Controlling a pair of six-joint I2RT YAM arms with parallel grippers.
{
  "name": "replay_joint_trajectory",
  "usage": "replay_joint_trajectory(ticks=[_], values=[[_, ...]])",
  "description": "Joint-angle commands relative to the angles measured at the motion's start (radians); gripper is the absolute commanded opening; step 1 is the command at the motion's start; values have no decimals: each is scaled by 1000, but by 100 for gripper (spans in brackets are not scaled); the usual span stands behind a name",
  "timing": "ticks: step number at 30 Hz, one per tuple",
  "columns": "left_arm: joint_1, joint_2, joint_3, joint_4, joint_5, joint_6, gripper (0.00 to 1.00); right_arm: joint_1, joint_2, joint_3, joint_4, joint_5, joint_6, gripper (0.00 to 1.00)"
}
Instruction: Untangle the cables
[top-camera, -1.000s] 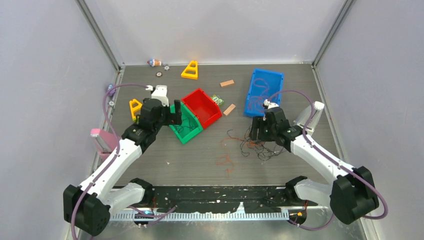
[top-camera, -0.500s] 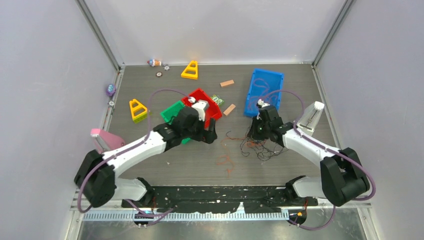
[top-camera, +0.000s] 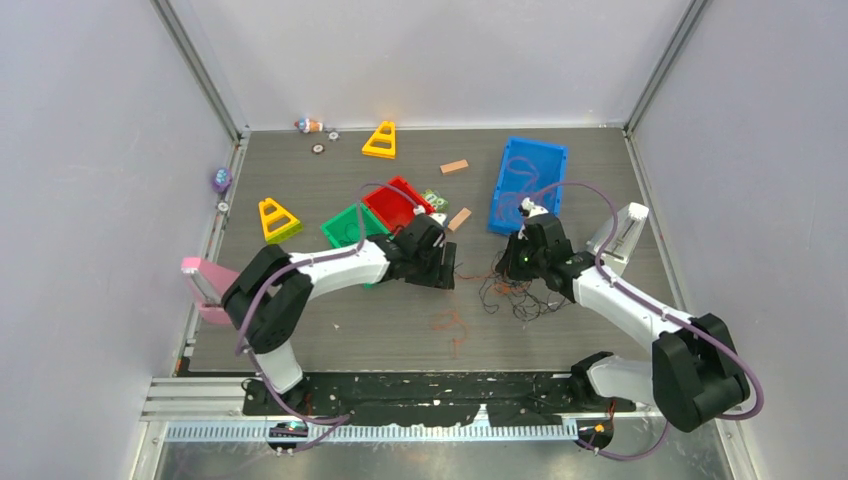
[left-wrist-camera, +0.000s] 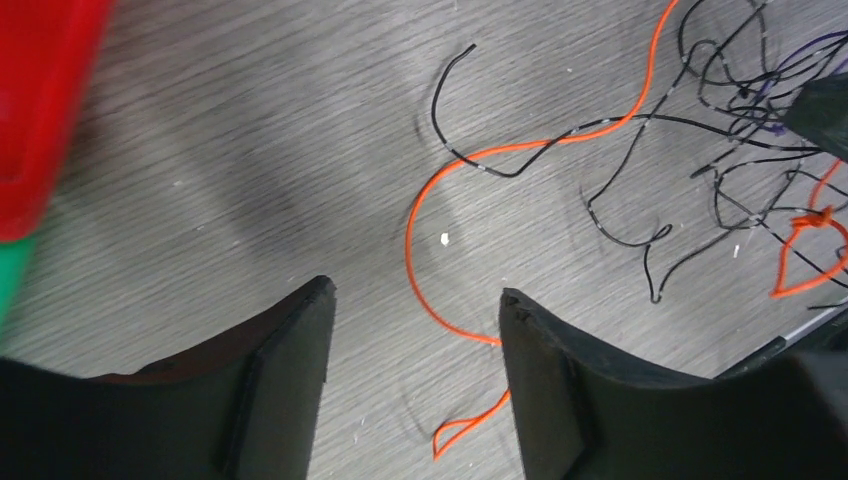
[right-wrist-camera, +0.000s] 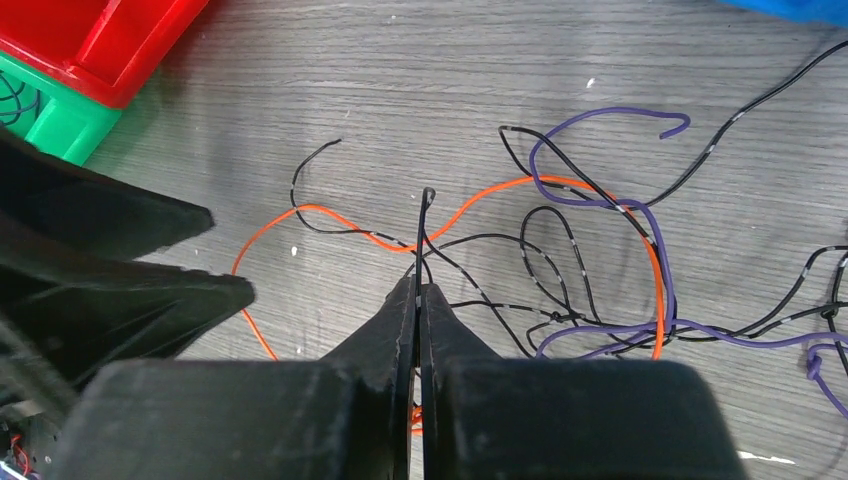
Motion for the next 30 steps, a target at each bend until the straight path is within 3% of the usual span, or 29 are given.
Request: replay_joint_trajectory(ticks=[1, 4, 6, 7, 9, 12, 19, 24, 30], values=[[-48, 74, 61, 17, 10, -58, 58, -2, -47, -2, 39, 0, 13, 5], [-81, 119, 73, 31, -1, -69, 44, -3, -69, -2, 37, 8, 16, 5], [-87, 139, 78, 47, 6, -72, 5, -4, -86, 0, 23, 34, 18, 5], [-85, 135, 72, 46, -27, -71, 0, -5, -98, 3, 13, 51, 20, 5], [-82, 71, 18, 41, -160, -72, 0, -16, -127, 11, -38, 144, 34, 5], [-39, -142, -121, 47, -341, -80, 0, -62, -197, 10, -148, 336, 72, 5], [192, -629, -408, 8, -483, -67, 0, -199, -467, -40, -301, 649, 177, 5], [264, -875, -449, -72, -582, -56, 0, -222, -528, -20, -442, 846, 307, 5], [300, -1007, -433, -133, -681, -46, 0, -227, -603, -5, -563, 1017, 427, 5]])
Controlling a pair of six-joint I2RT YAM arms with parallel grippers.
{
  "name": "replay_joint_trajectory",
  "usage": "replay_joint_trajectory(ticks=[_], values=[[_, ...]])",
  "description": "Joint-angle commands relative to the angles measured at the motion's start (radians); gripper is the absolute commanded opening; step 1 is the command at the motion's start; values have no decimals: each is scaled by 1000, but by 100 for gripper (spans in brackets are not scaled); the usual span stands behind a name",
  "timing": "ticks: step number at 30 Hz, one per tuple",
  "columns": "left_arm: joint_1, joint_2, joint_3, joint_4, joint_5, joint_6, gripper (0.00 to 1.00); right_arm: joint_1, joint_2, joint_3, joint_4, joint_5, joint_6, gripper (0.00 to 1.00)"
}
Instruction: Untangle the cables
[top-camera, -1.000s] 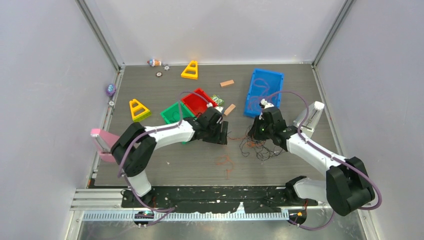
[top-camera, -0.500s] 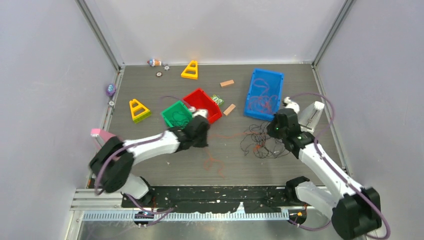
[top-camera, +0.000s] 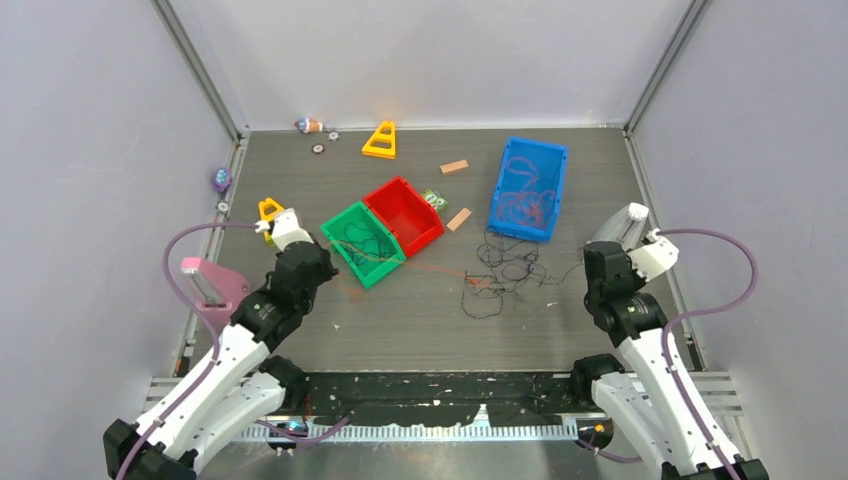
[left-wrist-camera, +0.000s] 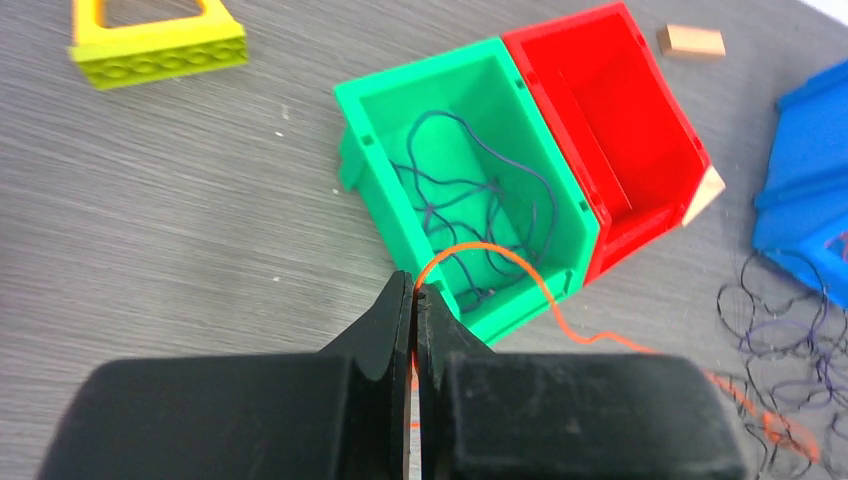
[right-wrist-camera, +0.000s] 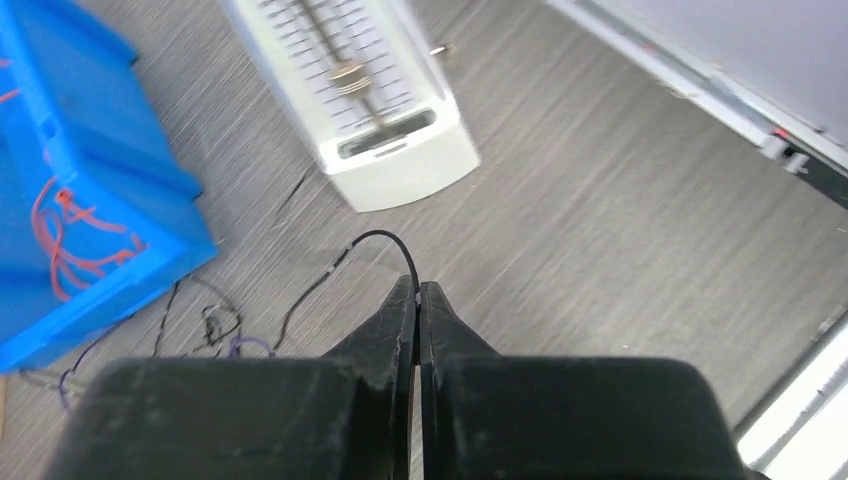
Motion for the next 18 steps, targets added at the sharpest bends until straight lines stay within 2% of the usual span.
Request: replay_joint_trajectory(ticks=[1, 4, 6, 7, 8, 9, 10, 11, 12, 13, 14, 15, 16, 17, 18], values=[[26, -61, 20, -59, -133, 8, 0, -7, -69, 35, -109, 217, 133, 5], [35, -91, 41, -78, -166, 25, 0, -6, -118, 36, -118, 249, 146, 5], [36, -103, 50, -41, -134, 87, 0, -6, -129, 22, -45, 199, 36, 7], [36, -103, 61, -30, -99, 119, 0, -6, -128, 15, 57, 76, -100, 8], [36, -101, 74, -21, -67, 141, 0, -6, -117, 8, 123, -64, -150, 12], [36, -100, 83, -4, -27, 166, 0, -6, -96, 5, 149, -150, -235, 29], [36, -99, 94, 18, 32, 198, 0, -6, -84, 4, 208, -347, -282, 42], [37, -98, 103, 31, 72, 224, 0, -6, -52, 6, 232, -445, -363, 74], [36, -97, 110, 43, 108, 242, 0, -6, -33, 6, 269, -624, -391, 89], [36, -97, 114, 66, 145, 261, 0, -3, 5, 0, 296, -720, -436, 99], [37, -97, 117, 82, 179, 283, 0, 1, 30, -2, 339, -873, -457, 97], [36, -96, 121, 95, 205, 292, 0, 32, 81, 7, 349, -916, -487, 96], [36, -94, 124, 102, 217, 300, 0, 64, 104, 16, 354, -936, -503, 96], [36, -93, 128, 104, 222, 305, 0, 148, 153, 41, 352, -919, -541, 96], [36, -92, 134, 104, 222, 311, 0, 205, 177, 54, 343, -839, -558, 96]])
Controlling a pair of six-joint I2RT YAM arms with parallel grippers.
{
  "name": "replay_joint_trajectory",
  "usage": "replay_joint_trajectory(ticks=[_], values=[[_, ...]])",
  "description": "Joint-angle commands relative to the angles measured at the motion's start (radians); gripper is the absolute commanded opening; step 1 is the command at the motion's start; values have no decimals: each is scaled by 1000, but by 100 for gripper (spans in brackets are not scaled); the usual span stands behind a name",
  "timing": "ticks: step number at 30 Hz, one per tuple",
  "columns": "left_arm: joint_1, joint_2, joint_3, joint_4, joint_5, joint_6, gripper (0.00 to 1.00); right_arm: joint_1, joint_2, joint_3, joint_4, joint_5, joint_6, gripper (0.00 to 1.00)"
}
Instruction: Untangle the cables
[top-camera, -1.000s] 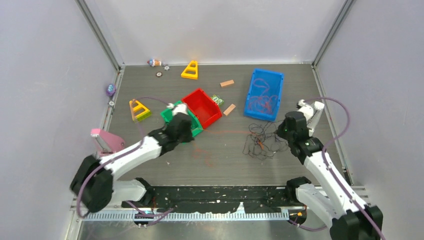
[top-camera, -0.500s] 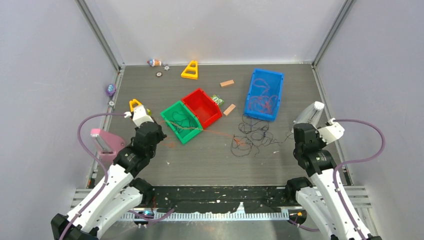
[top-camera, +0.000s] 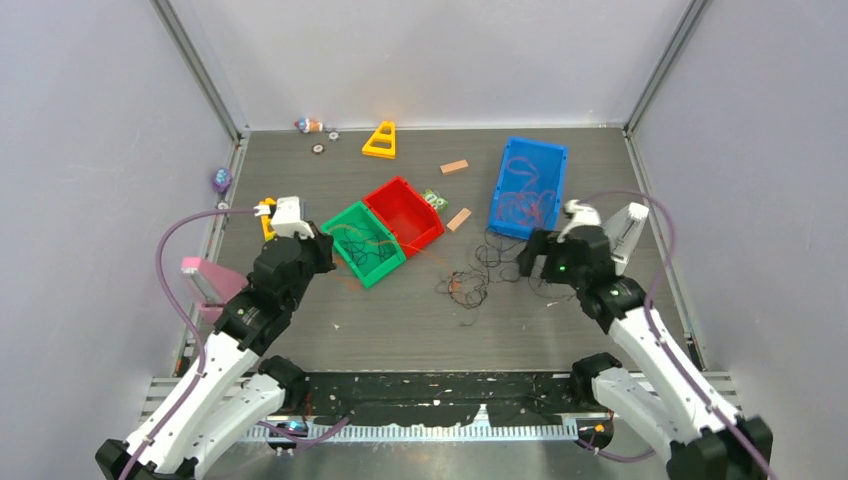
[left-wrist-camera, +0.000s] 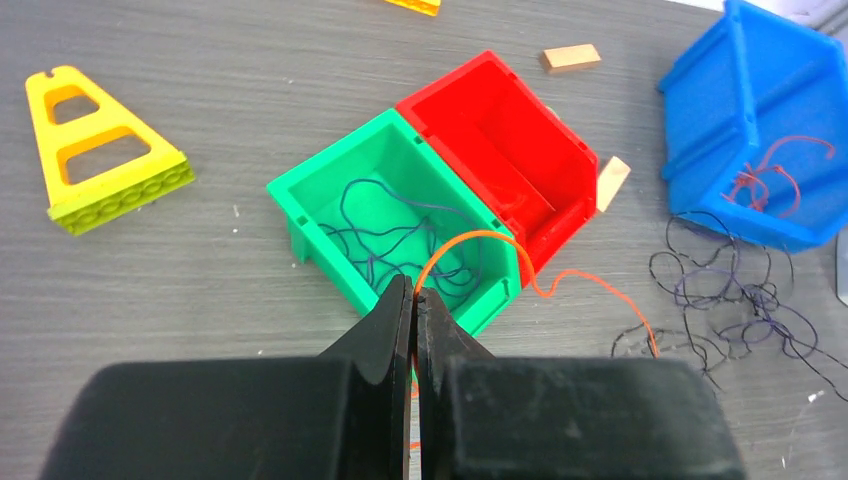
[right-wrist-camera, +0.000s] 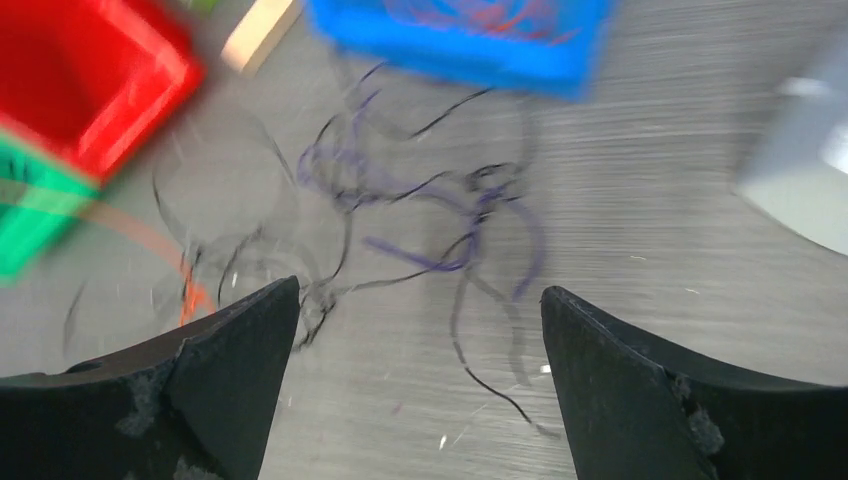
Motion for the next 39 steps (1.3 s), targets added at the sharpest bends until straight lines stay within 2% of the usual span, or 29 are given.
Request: replay_joint_trajectory(ticks=[1, 3, 5, 11, 13, 15, 18, 23, 26, 29, 34, 39], values=[[3, 1, 57, 83, 89, 84, 0, 265, 145, 75, 101, -157, -208, 96], [3, 4, 74, 69, 71, 96, 0, 374, 215, 97, 126, -60, -222, 97], [3, 8, 100, 46, 45, 100, 0, 416, 288, 106, 169, -64, -203, 98], [3, 12, 122, 17, 31, 88, 0, 436, 453, 123, 291, -116, -139, 100], [3, 20, 123, 8, 39, 84, 0, 445, 488, 131, 310, -109, -137, 97], [3, 27, 122, 0, 48, 76, 0, 449, 514, 140, 336, -119, -146, 91], [3, 34, 115, 1, 58, 70, 0, 455, 563, 169, 367, -139, -171, 75], [3, 42, 116, -5, 42, 81, 0, 468, 664, 237, 372, -155, -217, 58], [3, 44, 121, -14, 27, 92, 0, 476, 737, 277, 360, -162, -230, 53], [3, 42, 122, -32, 1, 95, 0, 488, 776, 289, 352, -155, -235, 42], [3, 34, 112, -45, -32, 91, 0, 490, 774, 281, 346, -159, -233, 37], [3, 30, 105, -64, -34, 80, 0, 490, 756, 259, 355, -156, -229, 26]])
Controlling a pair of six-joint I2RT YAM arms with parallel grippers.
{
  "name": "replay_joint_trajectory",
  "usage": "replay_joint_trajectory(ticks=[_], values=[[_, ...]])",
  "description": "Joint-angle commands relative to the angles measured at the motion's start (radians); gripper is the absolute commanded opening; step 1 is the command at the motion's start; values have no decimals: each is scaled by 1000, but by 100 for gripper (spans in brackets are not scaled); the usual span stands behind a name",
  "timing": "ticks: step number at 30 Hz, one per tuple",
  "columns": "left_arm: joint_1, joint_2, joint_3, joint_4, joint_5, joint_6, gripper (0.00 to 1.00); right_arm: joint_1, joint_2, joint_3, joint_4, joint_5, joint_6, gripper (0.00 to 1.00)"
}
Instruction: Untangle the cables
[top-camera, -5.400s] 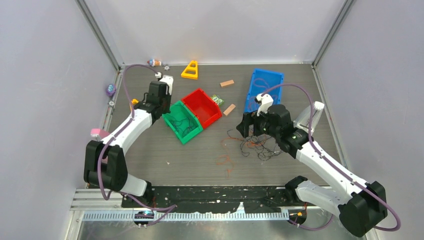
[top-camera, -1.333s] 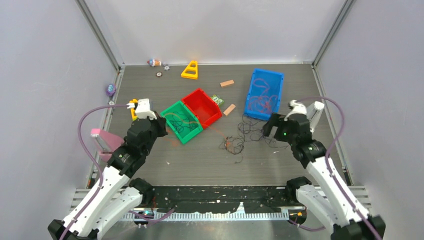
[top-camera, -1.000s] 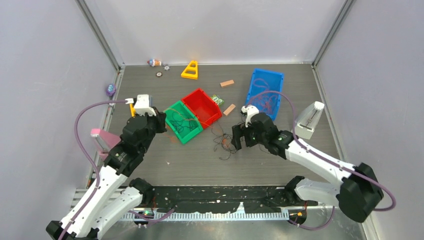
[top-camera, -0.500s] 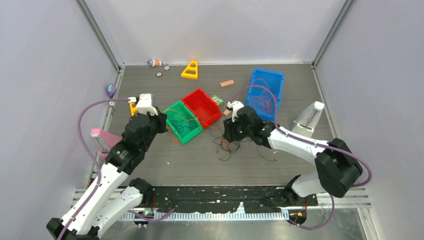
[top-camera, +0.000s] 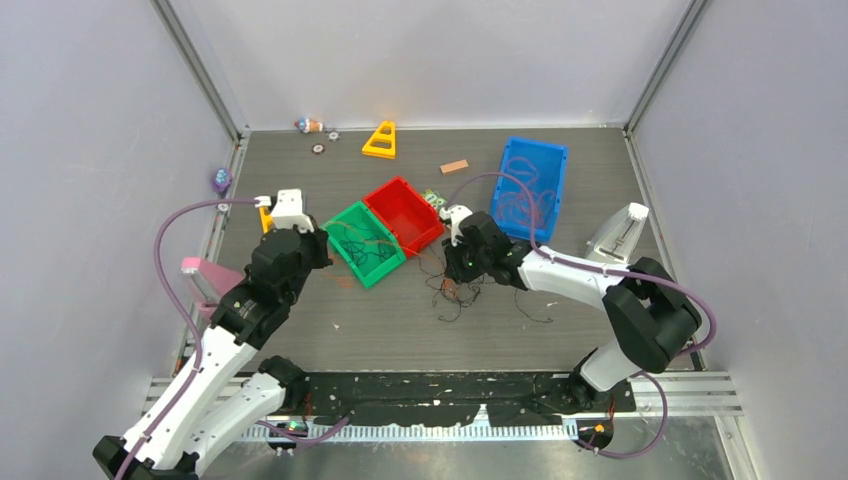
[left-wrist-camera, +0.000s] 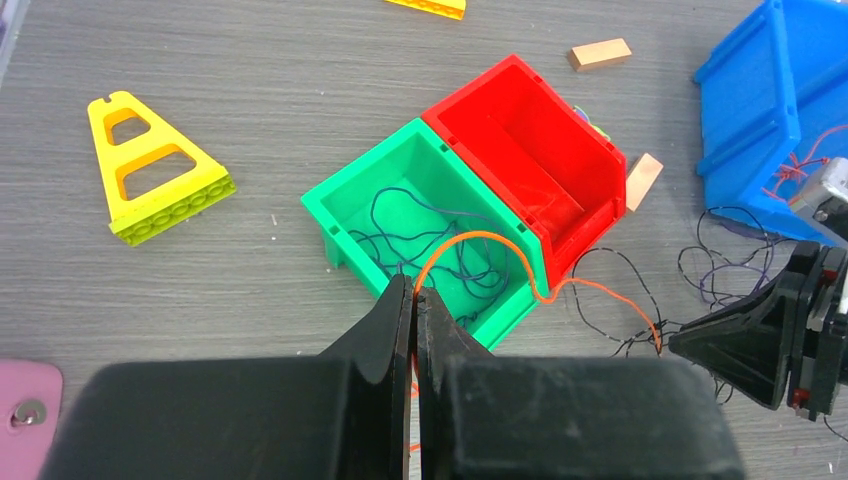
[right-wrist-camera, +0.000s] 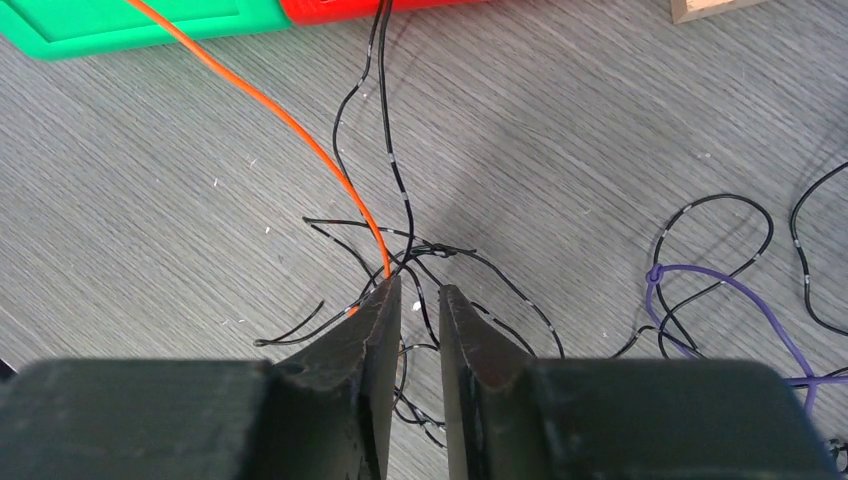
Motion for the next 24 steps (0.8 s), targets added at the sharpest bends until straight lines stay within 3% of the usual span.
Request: replay_joint_trajectory(ticks=[1, 3, 5, 15, 24], values=[[3, -18, 11, -12, -28, -6, 0, 6, -33, 4, 31, -4, -4, 21], [3, -25, -2, -17, -29, -8, 0, 6, -43, -4, 33, -9, 4, 10], [3, -31, -14, -16, -26, -11, 0, 6, -72, -16, 41, -14, 13, 6], [3, 27, -96, 43, 127, -116, 0, 7, -403, -84, 97, 4, -13, 5], [-83, 207, -66, 53, 181, -148, 0, 4, -645, 4, 39, 89, 4, 5]])
